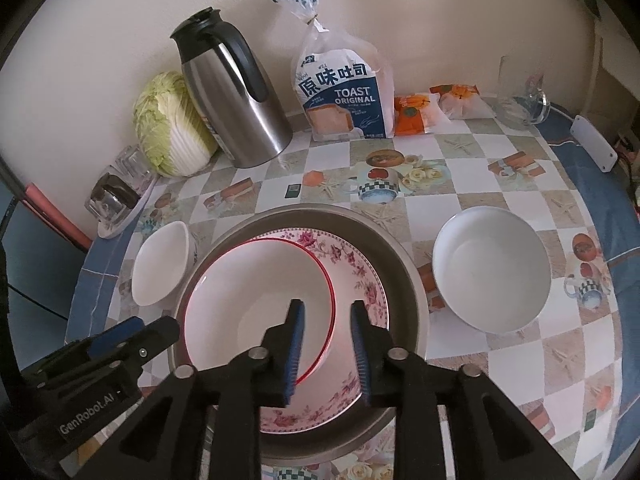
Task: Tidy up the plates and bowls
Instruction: 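Lower the bowl onto the pink-rose plate and open both grippers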
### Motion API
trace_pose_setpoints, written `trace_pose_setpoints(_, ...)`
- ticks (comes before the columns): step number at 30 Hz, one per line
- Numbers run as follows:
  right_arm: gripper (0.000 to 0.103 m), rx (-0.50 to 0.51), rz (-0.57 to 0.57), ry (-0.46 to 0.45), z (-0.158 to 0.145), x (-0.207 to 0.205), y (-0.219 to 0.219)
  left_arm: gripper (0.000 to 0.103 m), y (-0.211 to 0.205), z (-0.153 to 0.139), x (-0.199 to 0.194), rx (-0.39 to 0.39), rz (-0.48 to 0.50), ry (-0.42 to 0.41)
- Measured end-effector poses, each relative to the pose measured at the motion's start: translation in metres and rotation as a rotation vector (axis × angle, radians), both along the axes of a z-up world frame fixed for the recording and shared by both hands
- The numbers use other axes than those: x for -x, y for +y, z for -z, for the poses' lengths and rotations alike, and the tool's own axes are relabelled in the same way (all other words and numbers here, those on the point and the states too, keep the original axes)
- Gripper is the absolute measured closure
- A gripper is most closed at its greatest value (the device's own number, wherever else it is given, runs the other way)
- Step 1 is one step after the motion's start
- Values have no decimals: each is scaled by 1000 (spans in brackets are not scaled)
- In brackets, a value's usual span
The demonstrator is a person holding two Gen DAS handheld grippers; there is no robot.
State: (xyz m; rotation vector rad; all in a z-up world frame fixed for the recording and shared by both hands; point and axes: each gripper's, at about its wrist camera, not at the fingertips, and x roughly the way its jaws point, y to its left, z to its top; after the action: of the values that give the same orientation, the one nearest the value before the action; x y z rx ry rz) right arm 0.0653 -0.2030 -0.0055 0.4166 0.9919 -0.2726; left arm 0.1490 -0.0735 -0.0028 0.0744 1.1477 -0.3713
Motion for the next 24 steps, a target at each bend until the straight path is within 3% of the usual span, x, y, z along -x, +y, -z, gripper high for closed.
trace_pose_setpoints(6, 53, 16, 8, 2, -5, 5, 3, 47, 6, -5, 1, 0, -17, -19)
trace_pose_setpoints(8, 48, 22, 9, 1, -6, 7, 4, 41, 7, -6, 1, -4, -18, -23)
trace_pose_setpoints(9, 44, 25, 10, 1, -7, 7, 5, 31, 8, -7, 1, -6, -18, -24)
trace_pose_setpoints(10, 43, 28, 12, 1, -7, 8, 5, 28, 8, -7, 1, -7, -17, -26)
trace_pose_setpoints(24, 19, 52, 26, -6, -9, 10, 12, 23, 25, -9, -4, -5, -52, -34)
